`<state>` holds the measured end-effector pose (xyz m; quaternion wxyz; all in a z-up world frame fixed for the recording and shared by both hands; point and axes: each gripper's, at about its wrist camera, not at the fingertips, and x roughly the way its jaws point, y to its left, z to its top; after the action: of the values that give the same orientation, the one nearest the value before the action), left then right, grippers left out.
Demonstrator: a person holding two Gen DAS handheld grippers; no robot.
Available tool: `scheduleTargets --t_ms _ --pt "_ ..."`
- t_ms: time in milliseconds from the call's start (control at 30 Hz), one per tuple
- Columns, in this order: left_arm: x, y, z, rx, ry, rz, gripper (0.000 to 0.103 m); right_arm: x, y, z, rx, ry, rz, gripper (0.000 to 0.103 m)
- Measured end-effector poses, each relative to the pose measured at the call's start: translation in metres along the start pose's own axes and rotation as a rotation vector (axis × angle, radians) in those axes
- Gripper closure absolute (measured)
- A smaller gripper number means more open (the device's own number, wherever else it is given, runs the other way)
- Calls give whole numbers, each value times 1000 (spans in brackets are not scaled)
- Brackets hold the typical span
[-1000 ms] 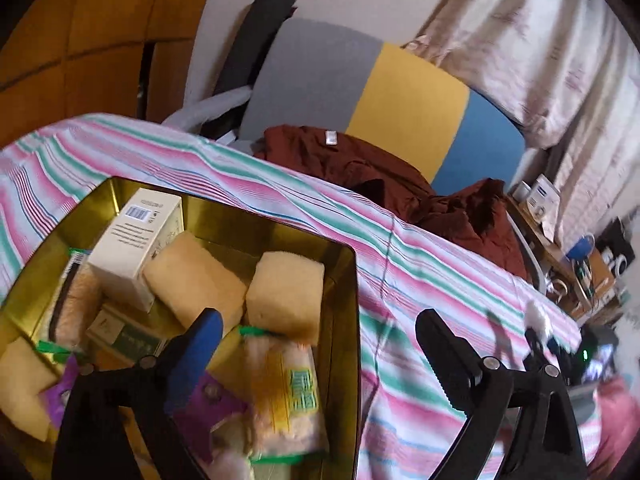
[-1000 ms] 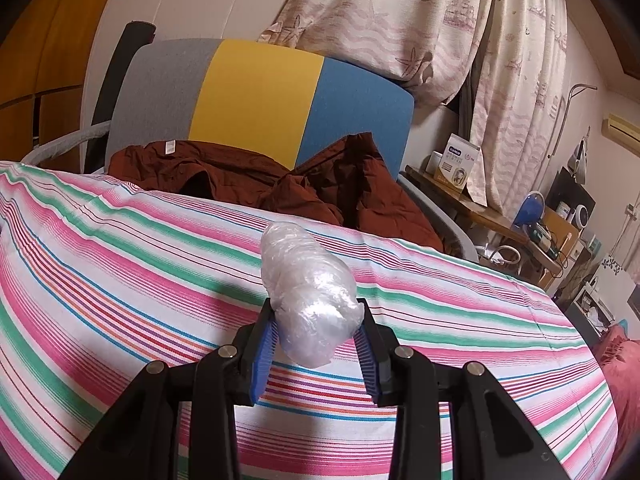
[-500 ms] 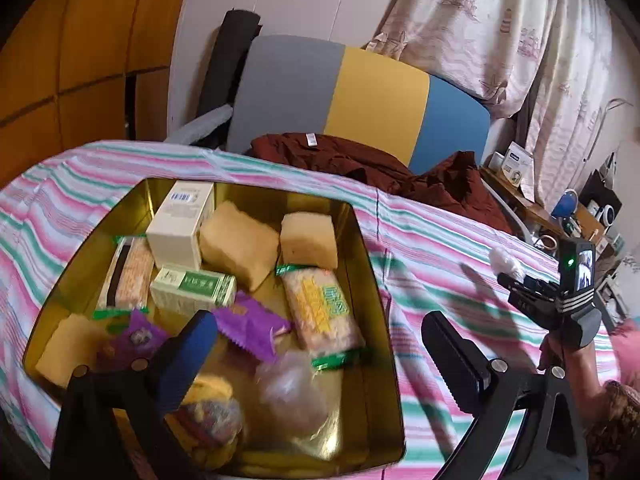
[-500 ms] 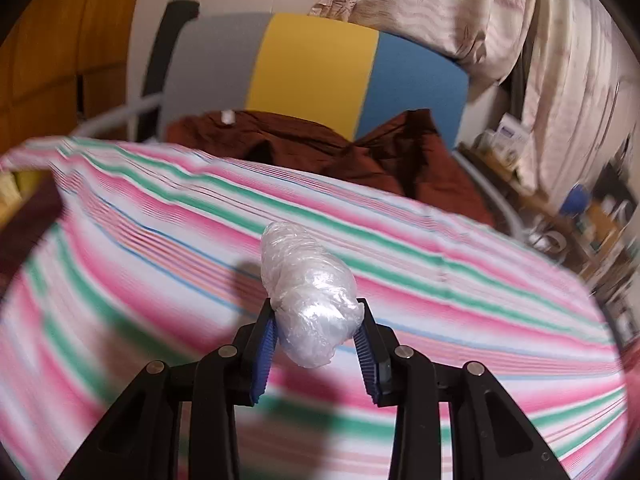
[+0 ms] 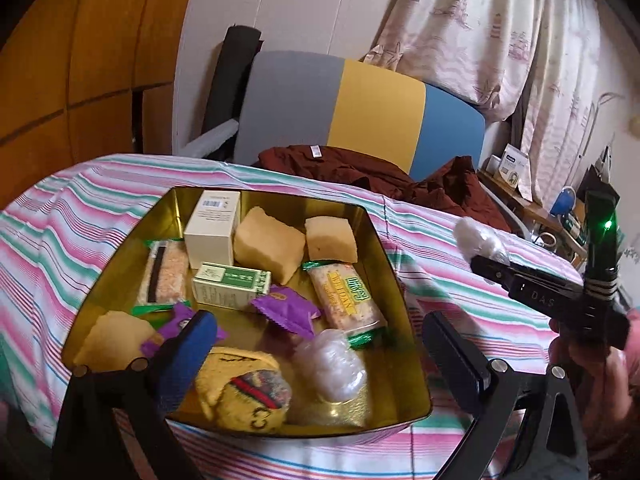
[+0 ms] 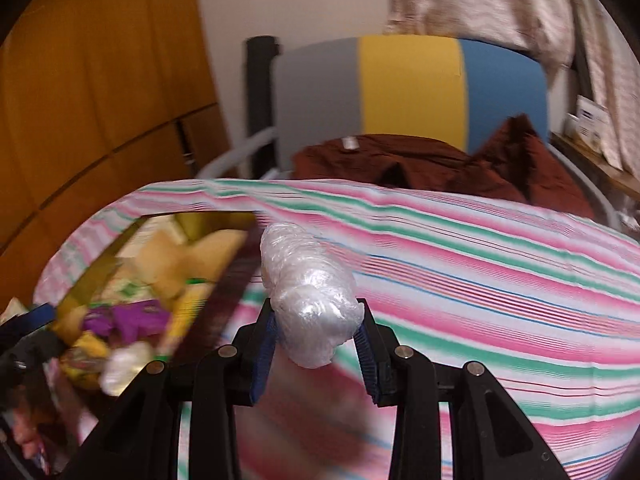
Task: Organize objects
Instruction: 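Carry the plastic bundle into the gold tin and open the right tool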
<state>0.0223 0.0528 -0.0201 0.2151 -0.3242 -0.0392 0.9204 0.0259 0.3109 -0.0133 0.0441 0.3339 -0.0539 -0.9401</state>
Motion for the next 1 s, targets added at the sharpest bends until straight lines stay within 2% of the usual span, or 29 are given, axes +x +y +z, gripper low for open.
scheduleTargets --t_ms 233,533,667,800,1000 --pt "-11 18 -5 -35 -17 15 0 12 60 2 -83 45 109 67" --pt "-22 41 3 -65 -45 88 0 47 121 10 -148 125 122 66" --pt "-24 53 6 -87 -47 127 0 64 131 11 -145 160 105 65" --pt "-25 69 6 -135 -38 158 0 80 136 13 -131 194 111 55" --pt "-22 79 2 -182 -14 179 0 64 131 10 -105 172 142 54"
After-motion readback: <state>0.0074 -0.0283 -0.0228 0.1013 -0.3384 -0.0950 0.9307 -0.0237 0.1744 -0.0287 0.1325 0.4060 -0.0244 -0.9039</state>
